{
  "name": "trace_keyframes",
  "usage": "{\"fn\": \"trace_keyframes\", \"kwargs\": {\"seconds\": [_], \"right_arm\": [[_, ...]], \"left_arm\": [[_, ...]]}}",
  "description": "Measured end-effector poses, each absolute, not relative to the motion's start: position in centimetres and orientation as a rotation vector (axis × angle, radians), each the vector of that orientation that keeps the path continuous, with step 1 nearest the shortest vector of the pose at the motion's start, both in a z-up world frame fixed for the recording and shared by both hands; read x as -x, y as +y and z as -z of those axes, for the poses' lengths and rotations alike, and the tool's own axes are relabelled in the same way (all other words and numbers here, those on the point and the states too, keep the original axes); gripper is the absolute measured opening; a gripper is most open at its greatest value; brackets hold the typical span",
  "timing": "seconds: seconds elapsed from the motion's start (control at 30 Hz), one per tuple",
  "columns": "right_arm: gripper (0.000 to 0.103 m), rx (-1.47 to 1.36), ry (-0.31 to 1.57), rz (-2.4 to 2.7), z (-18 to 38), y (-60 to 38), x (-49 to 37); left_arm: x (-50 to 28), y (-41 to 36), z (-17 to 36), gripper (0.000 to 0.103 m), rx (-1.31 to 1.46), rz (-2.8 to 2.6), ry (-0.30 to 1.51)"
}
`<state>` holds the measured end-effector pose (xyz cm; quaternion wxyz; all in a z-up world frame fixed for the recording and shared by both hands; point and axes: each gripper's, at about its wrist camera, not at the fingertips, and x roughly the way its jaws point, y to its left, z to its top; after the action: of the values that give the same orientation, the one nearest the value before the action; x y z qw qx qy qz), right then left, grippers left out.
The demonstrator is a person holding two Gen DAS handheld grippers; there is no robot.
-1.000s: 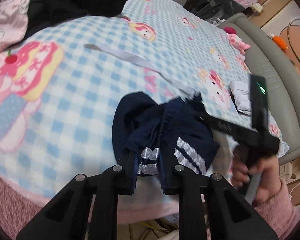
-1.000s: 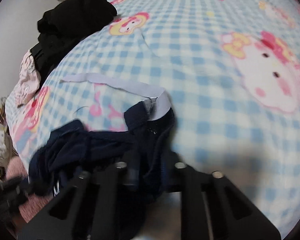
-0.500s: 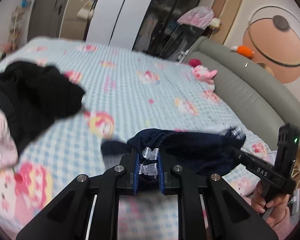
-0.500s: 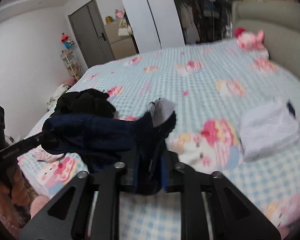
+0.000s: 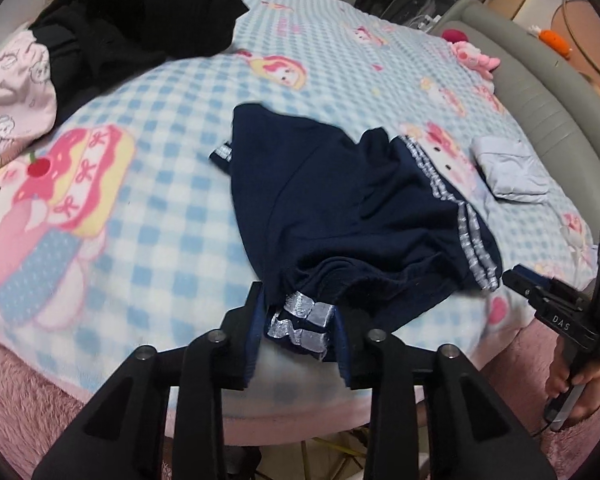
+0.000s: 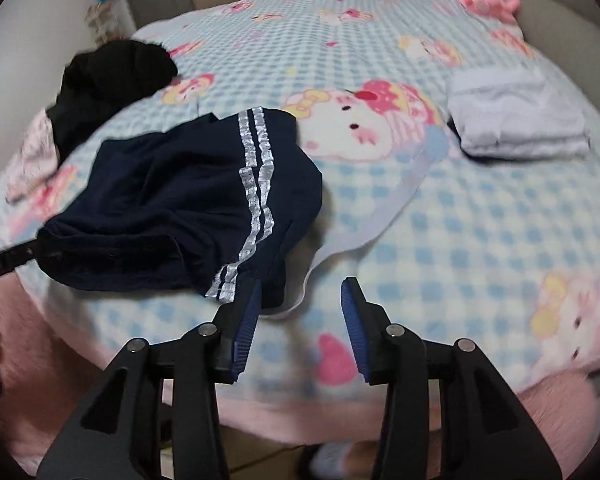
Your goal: Fold clothes
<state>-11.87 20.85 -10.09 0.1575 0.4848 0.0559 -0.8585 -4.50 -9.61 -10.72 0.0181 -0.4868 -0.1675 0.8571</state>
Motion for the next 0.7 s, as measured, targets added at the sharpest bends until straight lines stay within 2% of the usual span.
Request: {"fn": "trace_keyframes", "kwargs": {"seconds": [0.07, 0.17, 0.27, 0.37, 0.47, 0.53, 0.6, 0.7], "right_arm": [[0.043, -1.351, 0.216, 2.433, 10.5, 20.2, 11.8], [0.051, -1.318, 0.312, 2.355, 11.0, 18.0, 11.5], [0.051, -1.307, 0.436, 2.317, 12.1, 16.3, 11.0], [0.050, -1.386, 0.469, 2.258, 14.4, 15.5, 12.3], [0.043, -1.398, 0.473, 2.207, 14.9, 15.2, 13.0], [0.031, -1.394, 0.445, 2.221, 14.3, 15.5, 13.3], [0.015, -1.374, 0.423, 2.272, 13.6, 15.9, 13.6], [0.011, -1.323, 0.374, 2.379, 11.9, 17.1, 13.6]], "left_arm": [[3.8, -9.7, 10.6, 0.033, 1.487, -2.674, -0.524], [2.8, -10.0, 10.4, 0.033, 1.443, -2.669, -0.547], [2.5, -9.7, 10.5, 0.034, 1.415, -2.626, -0.543], [2.7, -9.0, 11.1, 0.055, 1.452, -2.530, -0.548], [2.8, -8.6, 11.9, 0.055, 1.479, -2.496, -0.573], [2.7, -8.6, 12.0, 0.053, 1.476, -2.530, -0.571], [2.7, -8.4, 12.1, 0.043, 1.501, -2.557, -0.526], [2.6, -7.8, 12.0, 0.043, 1.539, -2.599, -0.405]]}}
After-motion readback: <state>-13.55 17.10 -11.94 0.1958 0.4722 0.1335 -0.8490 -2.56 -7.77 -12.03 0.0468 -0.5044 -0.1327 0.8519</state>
